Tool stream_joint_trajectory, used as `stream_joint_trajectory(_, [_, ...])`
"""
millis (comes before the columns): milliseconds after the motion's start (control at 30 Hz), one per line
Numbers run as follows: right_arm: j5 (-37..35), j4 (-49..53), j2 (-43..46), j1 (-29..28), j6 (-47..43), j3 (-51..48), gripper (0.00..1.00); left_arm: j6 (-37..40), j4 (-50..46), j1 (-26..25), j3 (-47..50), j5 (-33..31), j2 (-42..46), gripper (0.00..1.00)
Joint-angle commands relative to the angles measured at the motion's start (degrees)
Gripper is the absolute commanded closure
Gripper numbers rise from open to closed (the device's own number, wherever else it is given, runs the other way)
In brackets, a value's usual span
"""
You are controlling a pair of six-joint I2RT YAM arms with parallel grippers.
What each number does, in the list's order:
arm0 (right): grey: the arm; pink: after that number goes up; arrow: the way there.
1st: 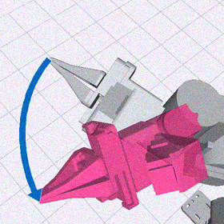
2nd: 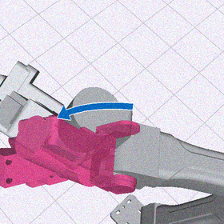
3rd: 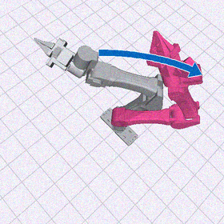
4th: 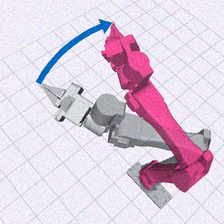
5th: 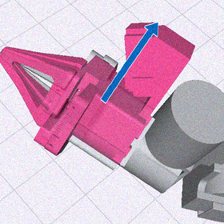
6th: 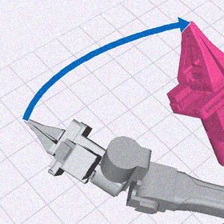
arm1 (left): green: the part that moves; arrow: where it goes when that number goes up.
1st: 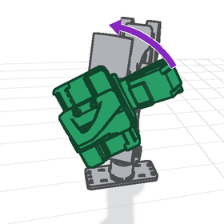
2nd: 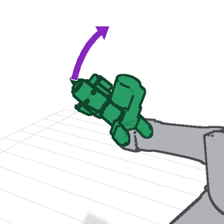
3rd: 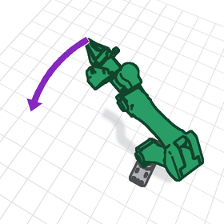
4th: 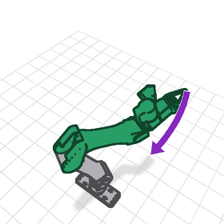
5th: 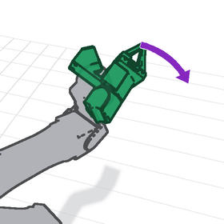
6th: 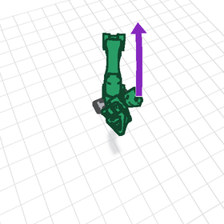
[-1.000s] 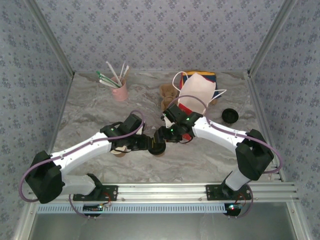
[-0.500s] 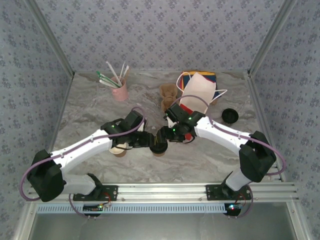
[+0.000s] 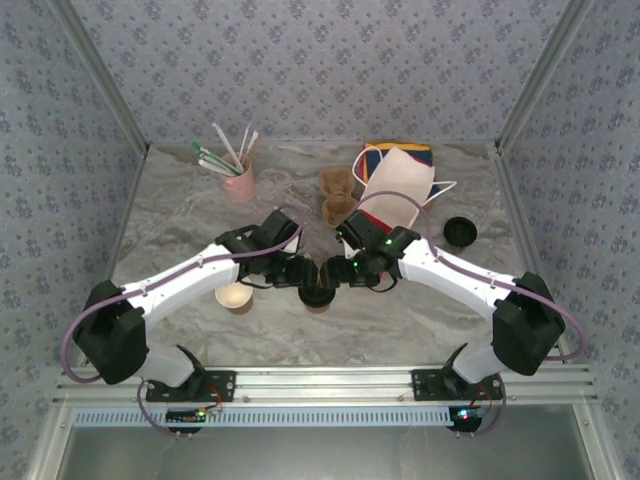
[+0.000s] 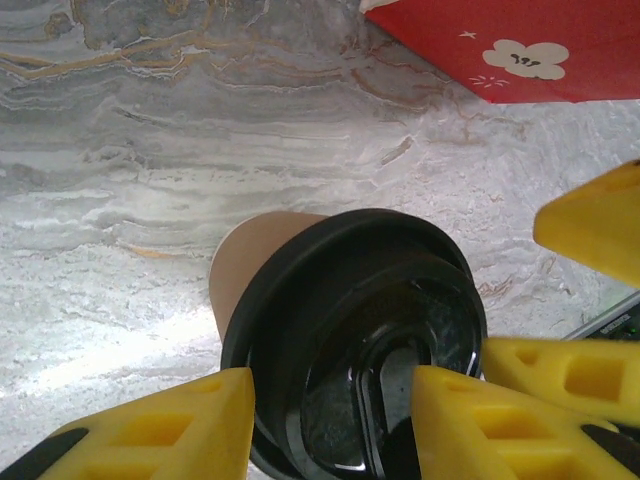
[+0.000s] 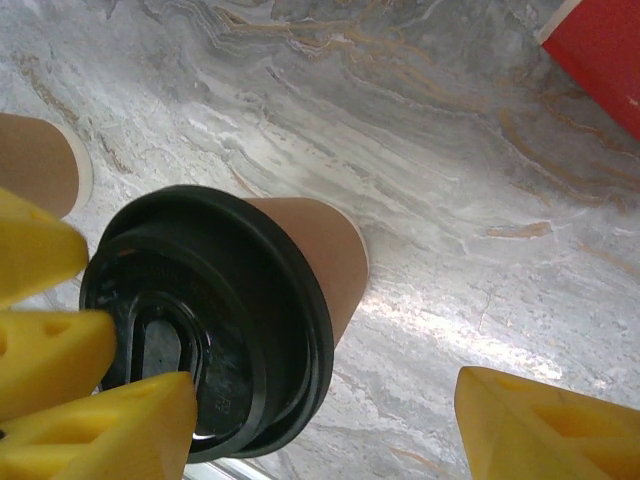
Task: Pack the takeout coffee
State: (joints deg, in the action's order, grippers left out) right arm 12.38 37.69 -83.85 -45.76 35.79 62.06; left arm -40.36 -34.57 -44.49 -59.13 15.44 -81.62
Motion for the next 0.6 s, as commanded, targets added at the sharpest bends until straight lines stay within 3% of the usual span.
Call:
stream_joint_trajectory(0, [5.1,-1.2,1.8,-2.5,-0.3,-0.9,0.29,1.3,1.8,0.8,-1.6,-0.5,-1.7,0.55])
stream_joint_trajectory(567, [6.6,-4.0,-0.8,-4.0,0.7,-2.3,0.32,0.6,2.7,1.5,0.1,0.0,-0.9,0.6])
